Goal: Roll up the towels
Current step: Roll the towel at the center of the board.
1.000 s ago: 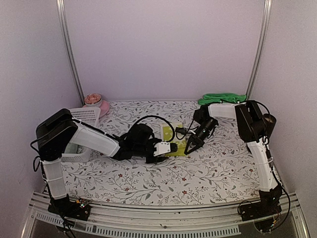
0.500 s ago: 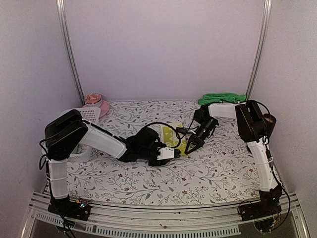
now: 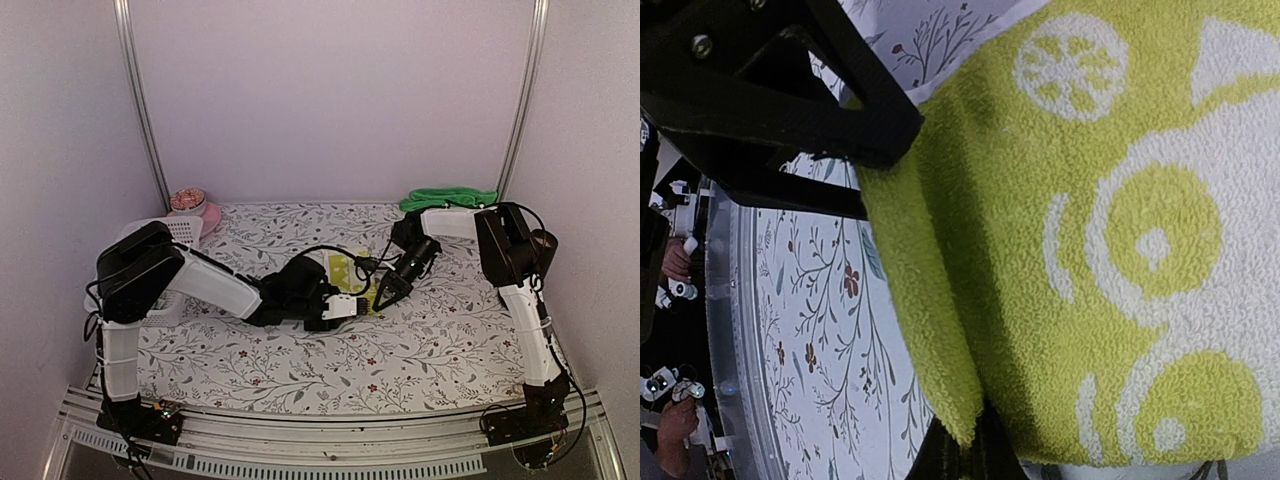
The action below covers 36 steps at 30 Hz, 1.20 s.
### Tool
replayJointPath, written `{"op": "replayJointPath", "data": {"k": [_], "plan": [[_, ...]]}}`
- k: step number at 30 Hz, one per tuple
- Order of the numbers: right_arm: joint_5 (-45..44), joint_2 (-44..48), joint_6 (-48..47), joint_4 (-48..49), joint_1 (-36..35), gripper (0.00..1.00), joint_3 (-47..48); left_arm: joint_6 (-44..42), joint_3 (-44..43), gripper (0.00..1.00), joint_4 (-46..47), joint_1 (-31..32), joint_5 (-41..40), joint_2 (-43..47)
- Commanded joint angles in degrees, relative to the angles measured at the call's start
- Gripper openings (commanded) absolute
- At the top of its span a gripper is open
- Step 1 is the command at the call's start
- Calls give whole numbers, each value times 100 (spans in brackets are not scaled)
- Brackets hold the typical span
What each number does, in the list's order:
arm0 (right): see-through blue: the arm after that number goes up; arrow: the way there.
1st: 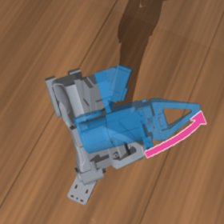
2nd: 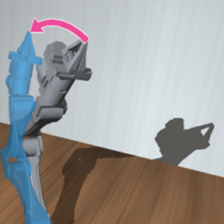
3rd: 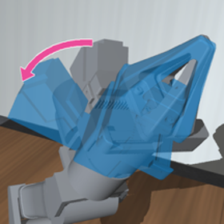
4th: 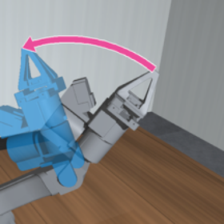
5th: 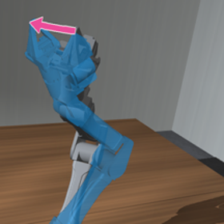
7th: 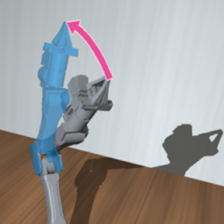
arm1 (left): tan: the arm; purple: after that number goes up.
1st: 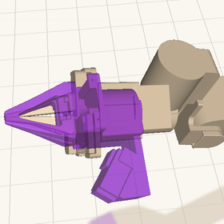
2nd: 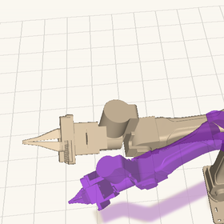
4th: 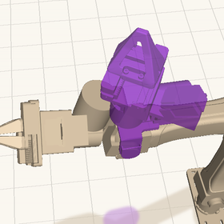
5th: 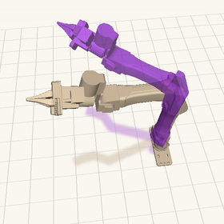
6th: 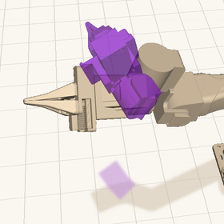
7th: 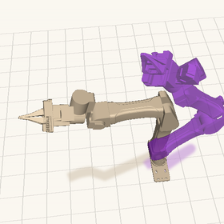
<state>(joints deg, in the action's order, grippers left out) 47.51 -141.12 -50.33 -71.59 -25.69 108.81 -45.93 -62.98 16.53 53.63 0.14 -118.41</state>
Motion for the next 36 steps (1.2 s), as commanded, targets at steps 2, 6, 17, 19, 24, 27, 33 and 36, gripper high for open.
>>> {"op": "replayJointPath", "data": {"k": [2, 6, 17, 19, 24, 27, 33, 36], "plan": [[-251, -267, 23, 42, 56, 4, 70, 7, 376, 53, 168, 104, -207, 117], [-251, -258, 23, 44, 55, 4, 70, 54, 765, 55, 721, 109, -117, 504], [-233, -258, 16, 45, 91, 4, 61, -279, 647, 42, 342, 360, -106, 284], [-242, -257, 14, 48, 95, 4, 57, -276, 586, 39, 319, 374, -107, 200], [-249, -263, -1, 35, 107, 4, 43, -291, 547, 40, 514, 391, -328, 73], [-251, -273, 5, 33, 107, 4, 43, -302, 484, 44, 583, 387, -578, -18], [-251, -293, -4, 31, 108, 4, 43, -294, 489, 44, 687, 373, -727, -94], [-251, -284, -4, 24, 108, 4, 52, -302, 403, 43, 509, 376, -822, -206]]}}
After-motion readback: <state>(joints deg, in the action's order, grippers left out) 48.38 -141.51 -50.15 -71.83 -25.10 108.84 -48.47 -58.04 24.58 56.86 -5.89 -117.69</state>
